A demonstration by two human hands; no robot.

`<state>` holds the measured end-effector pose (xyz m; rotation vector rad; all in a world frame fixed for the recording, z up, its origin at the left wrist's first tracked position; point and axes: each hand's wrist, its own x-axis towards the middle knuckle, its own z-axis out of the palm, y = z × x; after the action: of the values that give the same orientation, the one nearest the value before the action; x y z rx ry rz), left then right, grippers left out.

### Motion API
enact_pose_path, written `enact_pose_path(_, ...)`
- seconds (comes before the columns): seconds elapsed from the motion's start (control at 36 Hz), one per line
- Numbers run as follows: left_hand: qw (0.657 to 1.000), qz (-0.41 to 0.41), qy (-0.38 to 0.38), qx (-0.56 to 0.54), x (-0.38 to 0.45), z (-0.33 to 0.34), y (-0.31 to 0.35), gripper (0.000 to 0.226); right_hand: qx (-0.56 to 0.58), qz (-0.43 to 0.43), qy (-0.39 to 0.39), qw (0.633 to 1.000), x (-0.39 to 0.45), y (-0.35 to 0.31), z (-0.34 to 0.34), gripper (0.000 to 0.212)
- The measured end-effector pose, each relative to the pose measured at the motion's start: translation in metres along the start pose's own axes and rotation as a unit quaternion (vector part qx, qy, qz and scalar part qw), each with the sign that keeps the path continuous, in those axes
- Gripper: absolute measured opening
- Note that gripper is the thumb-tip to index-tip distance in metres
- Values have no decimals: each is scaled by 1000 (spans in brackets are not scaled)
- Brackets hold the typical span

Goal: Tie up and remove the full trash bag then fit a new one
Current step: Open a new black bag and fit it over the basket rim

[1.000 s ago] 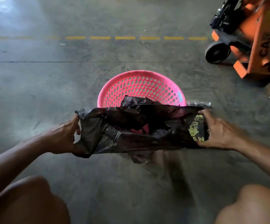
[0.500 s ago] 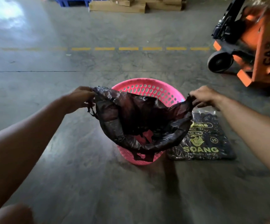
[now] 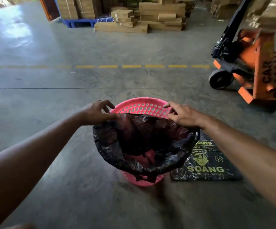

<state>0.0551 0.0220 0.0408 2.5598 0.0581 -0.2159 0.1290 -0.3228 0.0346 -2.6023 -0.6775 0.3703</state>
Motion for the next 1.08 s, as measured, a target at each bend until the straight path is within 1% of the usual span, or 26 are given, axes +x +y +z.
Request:
enact_pose_path(0.03, 998, 8, 5, 70, 4, 1, 1, 74, -23, 12, -23, 999, 2, -5, 2, 51)
enact_pose_path(0.06, 993, 17, 11, 117, 8, 1, 3, 67, -42, 24, -41, 998, 4, -9, 3, 53)
enact_pose_path(0.08, 990, 24, 12, 142, 10, 0, 5, 58, -61, 31, -55, 996, 5, -12, 3, 51)
enact_pose_path(0.14, 987, 29, 1, 158, 12, 0, 5, 40, -89, 31, -70, 993, 7, -15, 2, 40)
enact_pose_path(0.19, 985, 37, -14, 170, 13, 2, 4, 19, -94, 29, -90, 991, 10, -15, 0, 29)
enact_pose_path(0.22, 983, 44, -19, 178, 12, 3, 3, 13, -95, 28, -99, 990, 10, -15, -1, 25)
enact_pose_path(0.28, 979, 58, -13, 195, 12, 5, -1, 16, -92, 29, -97, 991, 11, -13, -2, 20)
enact_pose_path(0.33, 979, 75, 17, 191, 12, 8, -7, 19, -83, 28, -51, 995, 14, -8, -3, 18)
enact_pose_path(0.39, 982, 86, 67, 157, 15, 12, -12, 18, -68, 35, 31, 997, 16, 0, -5, 16)
enact_pose_path(0.44, 982, 83, 121, 119, 21, 17, -13, 20, -36, 60, 108, 992, 21, 10, -3, 9)
enact_pose_path(0.5, 981, 68, 158, 88, 31, 22, -11, 22, 1, 94, 160, 983, 28, 18, 1, 6)
enact_pose_path(0.53, 981, 58, 166, 79, 39, 25, -9, 23, 13, 108, 182, 977, 33, 22, 4, 7)
enact_pose_path(0.58, 984, 45, 155, 70, 54, 28, -4, 24, 39, 133, 222, 965, 42, 30, 7, 11)
enact_pose_path(0.67, 987, 27, 147, 58, 77, 31, 0, 23, 95, 162, 253, 949, 56, 38, 12, 13)
enact_pose_path(0.75, 986, -9, 165, 39, 93, 31, 0, 28, 157, 185, 254, 936, 69, 42, 15, 14)
enact_pose_path(0.81, 983, -35, 178, 21, 101, 31, 0, 34, 173, 191, 243, 935, 78, 44, 16, 16)
enact_pose_path(0.89, 981, -75, 180, -17, 110, 30, -3, 37, 193, 198, 227, 934, 91, 45, 16, 28)
enact_pose_path(0.94, 980, -109, 161, -49, 113, 30, -7, 39, 220, 211, 194, 933, 95, 45, 15, 31)
enact_pose_path(1.0, 979, -142, 117, -91, 115, 33, -11, 40, 259, 227, 151, 927, 96, 44, 15, 24)
enact_pose_path(1.06, 971, -168, 84, -147, 116, 40, -17, 31, 276, 236, 117, 924, 97, 45, 17, 15)
enact_pose_path(1.08, 963, -182, 81, -182, 114, 43, -21, 24, 277, 242, 99, 924, 97, 46, 19, 16)
